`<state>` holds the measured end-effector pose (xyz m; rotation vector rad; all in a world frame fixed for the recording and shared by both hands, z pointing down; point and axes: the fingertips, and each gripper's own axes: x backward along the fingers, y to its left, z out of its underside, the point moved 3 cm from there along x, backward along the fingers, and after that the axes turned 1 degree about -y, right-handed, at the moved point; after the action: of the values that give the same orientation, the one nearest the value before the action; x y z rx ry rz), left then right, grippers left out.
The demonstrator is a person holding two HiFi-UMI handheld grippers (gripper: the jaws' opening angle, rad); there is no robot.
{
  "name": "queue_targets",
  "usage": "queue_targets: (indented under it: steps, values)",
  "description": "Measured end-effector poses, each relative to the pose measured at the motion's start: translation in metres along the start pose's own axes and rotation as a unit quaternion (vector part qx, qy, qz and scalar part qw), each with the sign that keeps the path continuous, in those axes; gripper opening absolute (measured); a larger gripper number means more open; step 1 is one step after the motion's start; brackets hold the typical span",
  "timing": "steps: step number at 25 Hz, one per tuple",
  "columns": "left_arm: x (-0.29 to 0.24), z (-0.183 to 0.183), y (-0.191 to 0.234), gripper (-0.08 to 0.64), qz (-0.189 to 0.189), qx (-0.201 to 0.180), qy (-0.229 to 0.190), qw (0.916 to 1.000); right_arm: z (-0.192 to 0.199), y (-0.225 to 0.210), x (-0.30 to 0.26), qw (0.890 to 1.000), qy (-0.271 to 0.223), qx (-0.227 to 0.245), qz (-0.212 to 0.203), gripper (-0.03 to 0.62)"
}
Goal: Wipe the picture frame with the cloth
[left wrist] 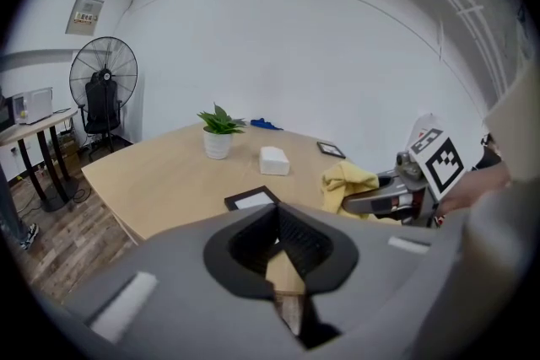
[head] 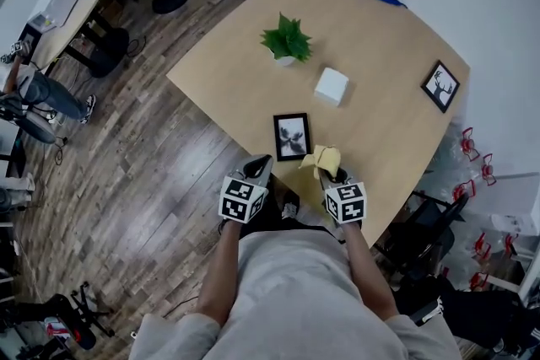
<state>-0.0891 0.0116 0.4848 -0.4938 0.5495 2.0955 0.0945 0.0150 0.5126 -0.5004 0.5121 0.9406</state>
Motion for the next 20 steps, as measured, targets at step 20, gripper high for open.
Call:
queue_targets:
  steps: [20]
  values:
    - [-0.004, 0.014, -0.004, 0.052, 0.002, -0.018, 0.037, 0.9992, 0.003, 0.001, -0.006, 1.000, 0.013, 0.004, -0.013, 0.054]
